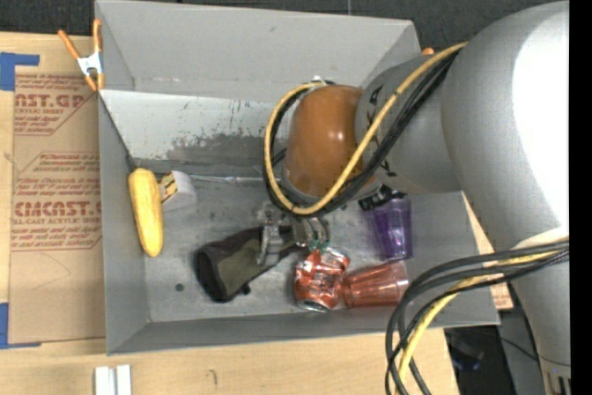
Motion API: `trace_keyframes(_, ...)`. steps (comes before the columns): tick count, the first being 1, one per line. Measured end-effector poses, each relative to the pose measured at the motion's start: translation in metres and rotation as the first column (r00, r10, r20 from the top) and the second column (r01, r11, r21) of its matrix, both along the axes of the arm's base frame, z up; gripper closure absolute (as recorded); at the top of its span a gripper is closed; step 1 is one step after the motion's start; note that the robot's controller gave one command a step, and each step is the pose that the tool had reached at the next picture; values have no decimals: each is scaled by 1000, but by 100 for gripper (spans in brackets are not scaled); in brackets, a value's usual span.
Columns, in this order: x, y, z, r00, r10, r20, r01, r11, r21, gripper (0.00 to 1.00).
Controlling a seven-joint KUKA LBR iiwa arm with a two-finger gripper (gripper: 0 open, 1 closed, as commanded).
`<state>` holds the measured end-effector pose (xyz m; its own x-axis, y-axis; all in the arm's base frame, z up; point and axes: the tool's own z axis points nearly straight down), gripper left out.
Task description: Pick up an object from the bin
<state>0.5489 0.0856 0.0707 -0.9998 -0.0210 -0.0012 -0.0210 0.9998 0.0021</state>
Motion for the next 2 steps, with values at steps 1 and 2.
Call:
trace_keyframes(1,0,0,0,1000,0,0,0,1000,0,100)
trace_keyframes(2,-22,-12,173,1000,21,7,-21,1000,-1,100)
